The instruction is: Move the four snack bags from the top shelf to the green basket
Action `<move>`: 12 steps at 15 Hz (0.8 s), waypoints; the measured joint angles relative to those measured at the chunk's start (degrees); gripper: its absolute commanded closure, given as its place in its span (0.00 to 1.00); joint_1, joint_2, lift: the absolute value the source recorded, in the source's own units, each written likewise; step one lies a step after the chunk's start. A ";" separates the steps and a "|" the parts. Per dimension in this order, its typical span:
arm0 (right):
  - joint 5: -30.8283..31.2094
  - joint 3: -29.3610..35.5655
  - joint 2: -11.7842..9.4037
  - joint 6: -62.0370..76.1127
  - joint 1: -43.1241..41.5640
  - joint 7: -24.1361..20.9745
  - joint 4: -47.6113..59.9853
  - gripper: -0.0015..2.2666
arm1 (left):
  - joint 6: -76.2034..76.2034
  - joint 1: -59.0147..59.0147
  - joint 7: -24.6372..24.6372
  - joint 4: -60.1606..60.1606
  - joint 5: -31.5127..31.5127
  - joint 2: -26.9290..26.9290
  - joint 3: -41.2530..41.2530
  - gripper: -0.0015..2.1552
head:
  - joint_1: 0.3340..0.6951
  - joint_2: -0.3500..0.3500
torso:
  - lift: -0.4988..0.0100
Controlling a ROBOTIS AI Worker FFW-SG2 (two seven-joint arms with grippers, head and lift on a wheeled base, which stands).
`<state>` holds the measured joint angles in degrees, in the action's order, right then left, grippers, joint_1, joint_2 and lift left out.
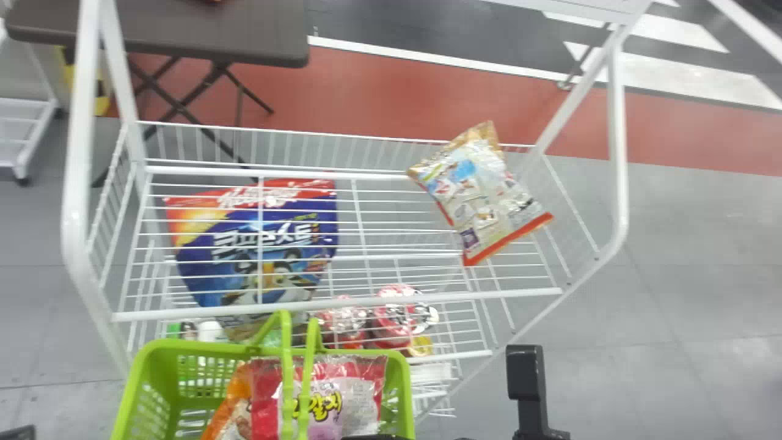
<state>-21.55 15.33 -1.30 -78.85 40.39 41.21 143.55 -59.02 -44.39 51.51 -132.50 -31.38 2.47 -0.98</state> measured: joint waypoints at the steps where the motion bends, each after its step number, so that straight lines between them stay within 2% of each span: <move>1: -0.33 1.94 0.01 -2.72 -0.57 1.24 0.50 0.03 | 0.00 0.00 -0.01 -0.02 0.05 -0.06 0.09 0.53 | 1.00 0.00 | 0.98; 6: -3.77 9.09 0.50 -5.01 -2.37 3.70 1.02 0.03 | 0.00 -0.50 -0.10 -0.51 0.61 -0.10 0.71 0.53 | 1.00 0.00 | 0.98; 8: -3.07 10.78 1.09 0.23 -4.33 2.75 0.43 0.03 | 0.02 -0.72 -0.10 -0.69 0.89 -0.10 0.91 0.53 | 1.00 0.00 | 0.98; 11: 3.74 10.72 1.29 17.43 -10.00 1.04 -2.88 0.03 | 0.11 -0.77 -0.21 -0.68 1.20 0.10 1.45 0.53 | 1.00 0.00 | 0.98; 12: 8.06 9.72 1.30 22.95 -13.11 0.57 -4.50 0.03 | 0.08 -0.69 -0.37 -0.66 1.23 0.33 1.54 0.53 | 1.00 0.00 | 0.98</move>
<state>-13.49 25.04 0.00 -55.90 27.28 41.78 139.05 -58.94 -45.08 51.14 -133.17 -30.15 2.79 0.57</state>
